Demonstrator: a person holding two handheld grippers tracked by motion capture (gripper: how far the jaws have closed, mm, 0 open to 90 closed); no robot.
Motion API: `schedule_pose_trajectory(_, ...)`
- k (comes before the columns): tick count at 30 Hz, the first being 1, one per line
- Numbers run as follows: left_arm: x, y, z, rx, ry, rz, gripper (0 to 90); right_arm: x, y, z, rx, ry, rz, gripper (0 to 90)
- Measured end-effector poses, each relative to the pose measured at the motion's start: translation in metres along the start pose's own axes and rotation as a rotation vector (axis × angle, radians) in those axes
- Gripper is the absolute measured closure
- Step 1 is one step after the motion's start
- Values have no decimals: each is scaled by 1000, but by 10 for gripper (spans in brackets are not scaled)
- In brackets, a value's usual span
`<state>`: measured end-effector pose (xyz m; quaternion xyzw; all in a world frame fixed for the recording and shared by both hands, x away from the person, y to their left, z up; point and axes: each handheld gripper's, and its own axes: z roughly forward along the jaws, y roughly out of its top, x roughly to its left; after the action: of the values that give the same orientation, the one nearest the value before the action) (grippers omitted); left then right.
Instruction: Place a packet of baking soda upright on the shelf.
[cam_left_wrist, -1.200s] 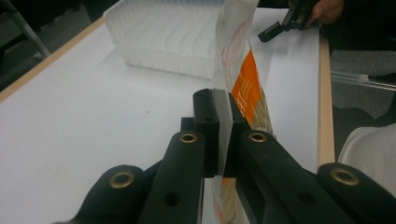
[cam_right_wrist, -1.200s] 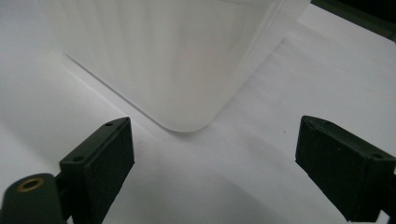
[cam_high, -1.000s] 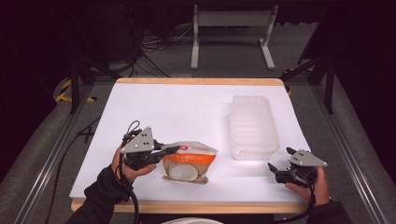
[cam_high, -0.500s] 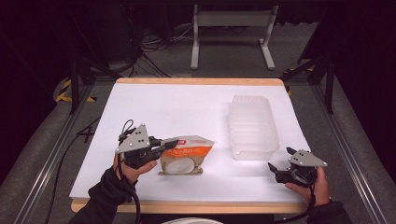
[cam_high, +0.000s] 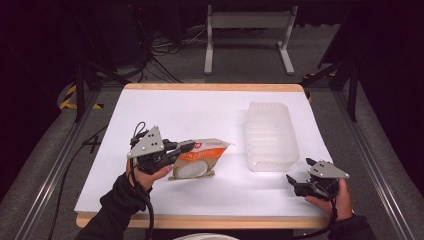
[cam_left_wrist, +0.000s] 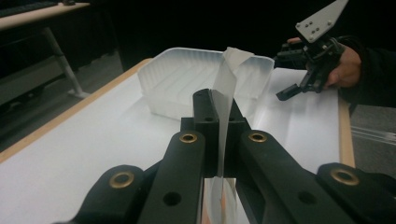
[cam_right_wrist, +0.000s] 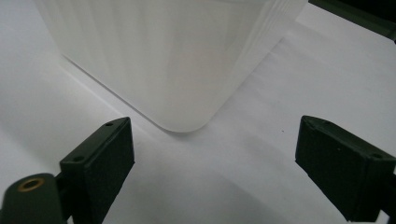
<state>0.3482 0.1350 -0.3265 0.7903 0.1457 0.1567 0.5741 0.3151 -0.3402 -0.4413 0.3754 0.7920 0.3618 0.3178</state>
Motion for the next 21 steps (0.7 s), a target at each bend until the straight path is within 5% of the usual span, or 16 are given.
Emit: schedule_pose_trajectory(21, 6, 21, 28, -48, -12, 24, 898, 0, 0, 0, 1, 9, -1, 122)
